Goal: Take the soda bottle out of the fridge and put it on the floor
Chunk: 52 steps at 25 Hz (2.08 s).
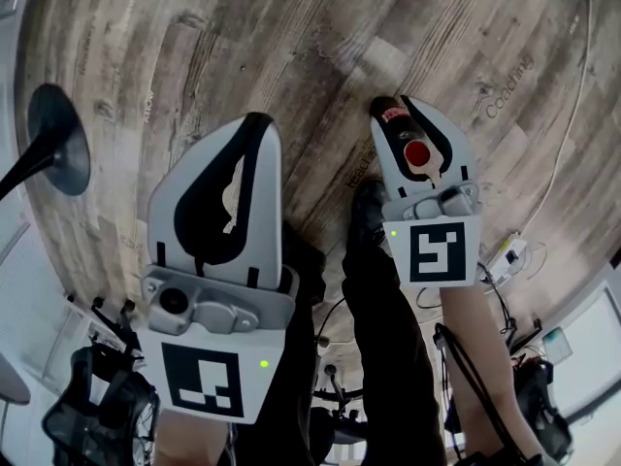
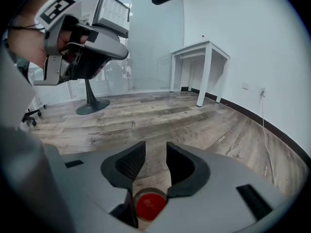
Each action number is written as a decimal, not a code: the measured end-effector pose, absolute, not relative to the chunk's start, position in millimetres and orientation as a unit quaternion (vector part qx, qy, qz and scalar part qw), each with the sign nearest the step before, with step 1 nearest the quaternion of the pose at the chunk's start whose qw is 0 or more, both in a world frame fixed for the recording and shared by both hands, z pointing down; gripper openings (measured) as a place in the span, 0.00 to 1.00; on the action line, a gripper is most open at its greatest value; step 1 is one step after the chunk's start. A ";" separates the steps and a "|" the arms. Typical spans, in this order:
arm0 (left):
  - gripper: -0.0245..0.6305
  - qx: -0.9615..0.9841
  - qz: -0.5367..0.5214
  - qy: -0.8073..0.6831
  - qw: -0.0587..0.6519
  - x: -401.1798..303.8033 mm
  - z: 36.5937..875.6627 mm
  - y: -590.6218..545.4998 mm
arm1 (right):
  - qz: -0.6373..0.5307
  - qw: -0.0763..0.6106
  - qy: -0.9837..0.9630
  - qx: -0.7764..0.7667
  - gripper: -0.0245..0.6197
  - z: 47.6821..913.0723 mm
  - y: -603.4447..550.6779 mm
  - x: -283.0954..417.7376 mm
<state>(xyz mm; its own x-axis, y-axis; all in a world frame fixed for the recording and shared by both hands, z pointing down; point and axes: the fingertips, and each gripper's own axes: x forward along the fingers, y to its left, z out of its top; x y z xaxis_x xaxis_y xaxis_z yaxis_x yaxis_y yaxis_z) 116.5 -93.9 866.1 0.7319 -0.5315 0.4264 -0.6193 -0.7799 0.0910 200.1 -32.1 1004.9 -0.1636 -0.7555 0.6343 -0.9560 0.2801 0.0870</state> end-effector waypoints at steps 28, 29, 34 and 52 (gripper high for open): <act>0.06 0.908 0.061 -0.413 -0.027 79.3 463.5 -154.2 | 0.022 0.085 -0.759 0.645 0.09 517.3 -139.5 188.9; 0.06 0.907 0.055 -0.416 -0.036 77.9 440.5 -153.8 | 0.013 0.078 -0.760 0.645 0.08 491.9 -140.2 188.2; 0.06 0.898 0.037 -0.433 -0.066 66.9 333.0 -139.7 | -0.027 0.051 -0.767 0.640 0.06 369.4 -127.7 180.1; 0.06 0.862 -0.061 -0.486 -0.130 35.6 70.5 -63.6 | -0.167 -0.009 -0.768 0.618 0.06 71.8 -54.8 159.9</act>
<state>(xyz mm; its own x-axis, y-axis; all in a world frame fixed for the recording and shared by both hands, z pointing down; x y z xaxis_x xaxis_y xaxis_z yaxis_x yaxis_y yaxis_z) 35.6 -63.6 70.5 0.5193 -0.8225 -0.2321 -0.8543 -0.4930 -0.1646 159.9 -54.8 71.8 -0.2357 -0.9464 -0.2210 -0.9526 0.1800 0.2454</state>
